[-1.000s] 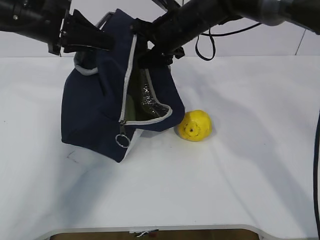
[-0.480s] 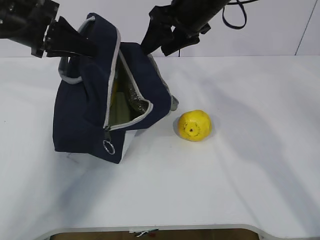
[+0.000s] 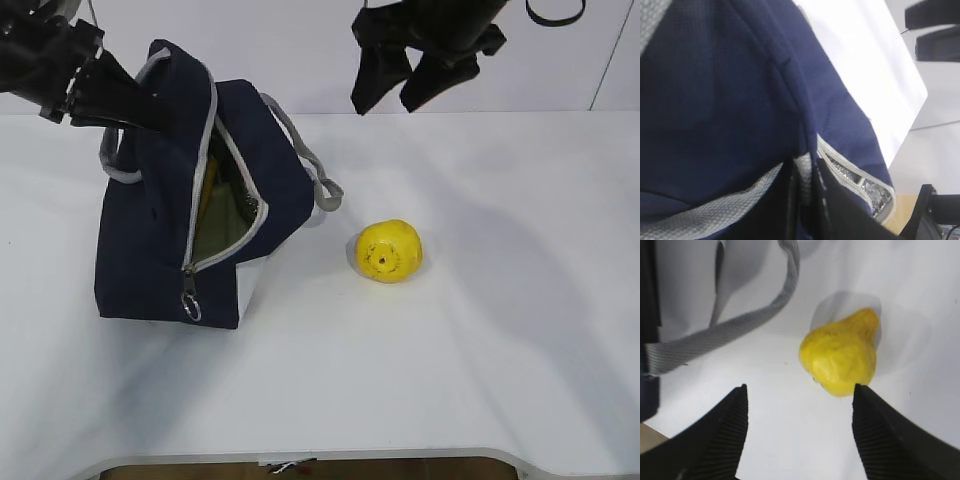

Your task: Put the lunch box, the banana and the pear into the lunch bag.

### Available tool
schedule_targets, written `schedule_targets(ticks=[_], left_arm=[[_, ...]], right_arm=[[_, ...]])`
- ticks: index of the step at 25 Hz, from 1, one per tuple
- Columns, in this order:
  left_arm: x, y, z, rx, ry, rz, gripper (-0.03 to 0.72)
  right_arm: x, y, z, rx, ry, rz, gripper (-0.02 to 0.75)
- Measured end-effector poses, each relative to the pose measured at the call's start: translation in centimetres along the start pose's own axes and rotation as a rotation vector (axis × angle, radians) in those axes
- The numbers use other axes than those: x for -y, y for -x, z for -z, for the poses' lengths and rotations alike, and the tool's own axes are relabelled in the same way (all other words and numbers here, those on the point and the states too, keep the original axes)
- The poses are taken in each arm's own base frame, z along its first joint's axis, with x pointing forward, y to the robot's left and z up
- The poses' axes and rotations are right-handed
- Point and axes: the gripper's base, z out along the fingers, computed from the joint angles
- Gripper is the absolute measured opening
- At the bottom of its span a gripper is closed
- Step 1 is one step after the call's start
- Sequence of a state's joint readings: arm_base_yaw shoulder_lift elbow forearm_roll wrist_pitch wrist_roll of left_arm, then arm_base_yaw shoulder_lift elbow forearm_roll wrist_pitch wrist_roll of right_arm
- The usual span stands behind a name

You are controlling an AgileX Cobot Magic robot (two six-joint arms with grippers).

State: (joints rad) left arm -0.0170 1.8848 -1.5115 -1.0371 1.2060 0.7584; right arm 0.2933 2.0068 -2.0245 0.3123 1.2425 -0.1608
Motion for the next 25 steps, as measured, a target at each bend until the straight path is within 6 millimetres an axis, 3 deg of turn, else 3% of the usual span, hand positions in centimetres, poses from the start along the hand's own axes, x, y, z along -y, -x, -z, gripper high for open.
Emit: schedule_targets(ticks=[9, 14, 20, 25], left_arm=[[-0.1, -0.1, 0.0, -0.014, 0.016, 0.015, 0.018], [-0.1, -0.1, 0.0, -0.014, 0.016, 0.022, 0.018], [-0.1, -0.1, 0.0, -0.015, 0.016, 0.024, 0.018], [-0.2, -0.1, 0.0, -0.016, 0.017, 0.024, 0.018]], right_arm=[[1.2, -3.6, -3.4, -0.177, -0.034, -0.120, 0.518], [1.6, -3.8, -4.2, -0.203, -0.052, -0.130, 0.540], [2.9, -4.5, -8.4, -0.294, -0.063, -0.153, 0.582], [3.8, -4.8, -9.8, -0.325, -0.109, -0.128, 0.585]])
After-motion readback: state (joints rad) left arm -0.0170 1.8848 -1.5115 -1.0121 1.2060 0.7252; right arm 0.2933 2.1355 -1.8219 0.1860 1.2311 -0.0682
